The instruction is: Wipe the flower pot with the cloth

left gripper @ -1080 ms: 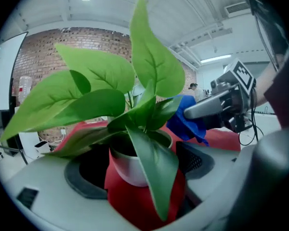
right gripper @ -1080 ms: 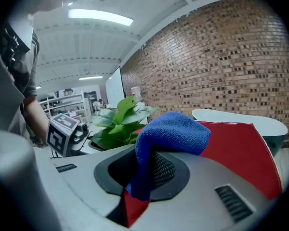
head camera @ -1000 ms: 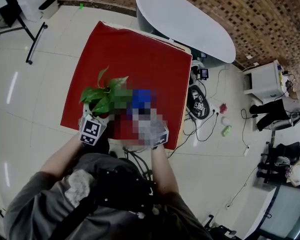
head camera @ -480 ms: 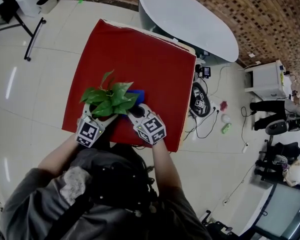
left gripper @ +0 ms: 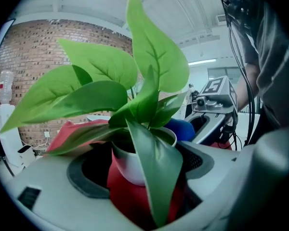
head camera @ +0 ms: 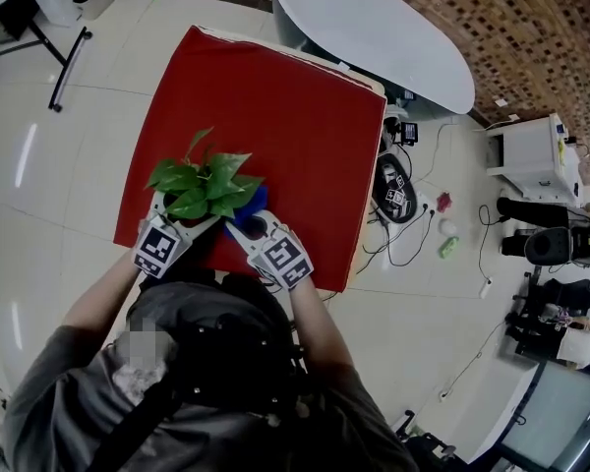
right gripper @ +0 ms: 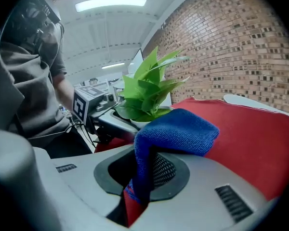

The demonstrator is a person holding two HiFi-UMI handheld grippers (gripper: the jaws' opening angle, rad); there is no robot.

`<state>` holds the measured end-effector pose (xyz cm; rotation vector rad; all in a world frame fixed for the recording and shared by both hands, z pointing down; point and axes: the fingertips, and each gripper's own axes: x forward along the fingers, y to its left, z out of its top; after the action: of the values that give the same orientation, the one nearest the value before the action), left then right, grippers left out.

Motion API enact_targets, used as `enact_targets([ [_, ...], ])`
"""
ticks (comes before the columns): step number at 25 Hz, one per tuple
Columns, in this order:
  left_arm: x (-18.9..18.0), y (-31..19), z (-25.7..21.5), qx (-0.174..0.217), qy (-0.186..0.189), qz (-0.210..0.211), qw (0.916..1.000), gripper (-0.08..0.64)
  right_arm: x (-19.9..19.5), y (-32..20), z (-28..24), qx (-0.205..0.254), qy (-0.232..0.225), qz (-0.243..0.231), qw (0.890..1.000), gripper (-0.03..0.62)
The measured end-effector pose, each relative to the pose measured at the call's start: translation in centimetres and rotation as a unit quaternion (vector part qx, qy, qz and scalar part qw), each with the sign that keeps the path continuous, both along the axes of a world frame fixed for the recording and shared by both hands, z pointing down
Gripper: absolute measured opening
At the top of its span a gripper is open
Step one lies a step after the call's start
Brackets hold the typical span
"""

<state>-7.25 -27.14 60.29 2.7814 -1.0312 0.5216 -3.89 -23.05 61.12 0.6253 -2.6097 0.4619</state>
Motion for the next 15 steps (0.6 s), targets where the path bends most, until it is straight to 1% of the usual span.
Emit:
enact_targets([
  [5,0.2,0.1,0.2,-0.008,0.007,-0.009,0.9999,0.443,-0.1,1.3,0.6,-0.005,0.001,-0.033,0.999,0.078],
  [6,0.2,0.1,0.2,-0.009,0.003,-0.01,0.9999,0.443,0.0,1.4,0.7,-0.006,0.0,-0.036,0.999,0.078],
  [9,0.4,0.4,0.6,-0.005,-0.026,-0.007,0.9996,0.443,0.5,1.4,0.7,-0.007,-0.003,-0.047,0.999,0.078],
  [11,0.3,1.1,1.0,-0.013,-0.038,-0.014,0.9991,0.443,0.8,1.6,0.7,-0.008,-0.003,-0.056,0.998,0.078],
  [13,-0.4,2.0,1.4,-0.027,-0.041,-0.037,0.9981,0.443,1.0,2.0,0.8,-0.008,-0.004,-0.067,0.998,0.078],
  [15,-1.2,2.8,1.8,-0.045,-0.035,-0.077,0.9954,0.443,1.0,2.4,0.8,-0.009,-0.004,-0.083,0.997,0.078],
])
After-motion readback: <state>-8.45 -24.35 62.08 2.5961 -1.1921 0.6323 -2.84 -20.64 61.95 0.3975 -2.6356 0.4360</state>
